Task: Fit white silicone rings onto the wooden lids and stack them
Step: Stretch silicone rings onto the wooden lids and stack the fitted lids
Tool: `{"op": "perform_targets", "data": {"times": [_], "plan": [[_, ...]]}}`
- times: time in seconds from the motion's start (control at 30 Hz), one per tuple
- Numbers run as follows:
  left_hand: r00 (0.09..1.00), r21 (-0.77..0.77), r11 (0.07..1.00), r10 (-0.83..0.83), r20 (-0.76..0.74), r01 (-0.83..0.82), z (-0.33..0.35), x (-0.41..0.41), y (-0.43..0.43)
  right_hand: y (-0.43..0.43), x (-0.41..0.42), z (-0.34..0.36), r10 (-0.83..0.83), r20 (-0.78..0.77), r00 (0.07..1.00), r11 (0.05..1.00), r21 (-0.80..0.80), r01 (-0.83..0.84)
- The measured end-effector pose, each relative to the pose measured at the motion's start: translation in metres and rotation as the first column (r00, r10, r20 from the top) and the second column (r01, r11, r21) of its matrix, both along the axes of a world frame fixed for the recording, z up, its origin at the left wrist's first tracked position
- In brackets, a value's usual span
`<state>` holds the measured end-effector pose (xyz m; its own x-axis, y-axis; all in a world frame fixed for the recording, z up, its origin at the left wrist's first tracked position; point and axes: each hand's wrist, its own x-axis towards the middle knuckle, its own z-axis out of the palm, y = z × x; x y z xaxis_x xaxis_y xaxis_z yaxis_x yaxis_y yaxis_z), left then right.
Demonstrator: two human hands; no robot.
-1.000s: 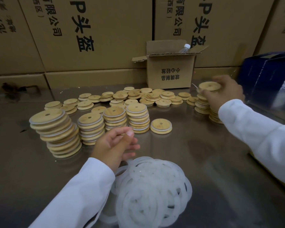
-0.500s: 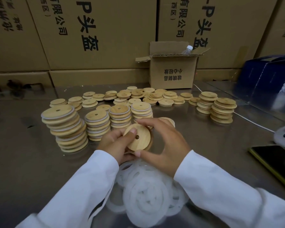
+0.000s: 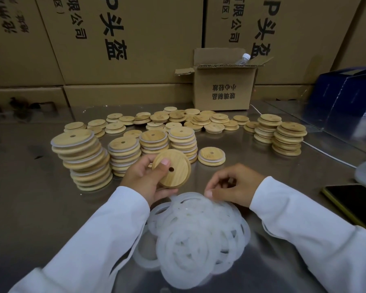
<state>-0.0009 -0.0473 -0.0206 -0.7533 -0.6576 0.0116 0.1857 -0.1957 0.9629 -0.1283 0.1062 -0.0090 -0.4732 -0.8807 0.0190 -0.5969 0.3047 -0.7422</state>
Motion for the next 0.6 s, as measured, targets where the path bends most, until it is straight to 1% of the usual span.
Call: {"op": "perform_targets", "data": {"times": [0.1, 0.17, 0.27, 0.37, 0.43, 0.53, 0.6], "plan": [[1.0, 0.0, 1.0, -0.006, 0.008, 0.006, -0.001, -0.001, 0.001, 0.001, 0.002, 0.001, 0.044, 0.01, 0.999, 0.999, -0.006, -0.044], [1.0, 0.007, 1.0, -0.006, 0.006, 0.006, -0.001, -0.001, 0.001, 0.001, 0.002, 0.003, 0.04, 0.021, 0.999, 0.999, -0.023, -0.04], [1.0, 0.012, 1.0, 0.002, 0.005, -0.002, -0.001, -0.001, 0.0, -0.002, 0.007, 0.0, -0.025, 0.026, 0.999, 0.999, -0.039, 0.026], [1.0, 0.012, 1.0, 0.011, 0.003, -0.011, -0.001, -0.001, 0.0, -0.009, 0.018, -0.006, -0.034, -0.029, 0.999, 0.999, -0.022, 0.033], [1.0, 0.012, 1.0, 0.009, 0.002, -0.009, 0.0, 0.0, 0.0, -0.013, 0.021, -0.008, -0.067, -0.066, 0.996, 0.998, -0.013, 0.066], [1.0, 0.015, 1.0, 0.013, 0.005, -0.013, 0.001, 0.0, 0.0, -0.013, 0.019, -0.006, -0.13, -0.057, 0.99, 0.991, -0.028, 0.129], [1.0, 0.019, 1.0, 0.014, 0.009, -0.015, 0.001, 0.001, 0.0, -0.012, 0.017, -0.004, -0.172, -0.037, 0.984, 0.983, -0.074, 0.169]]}}
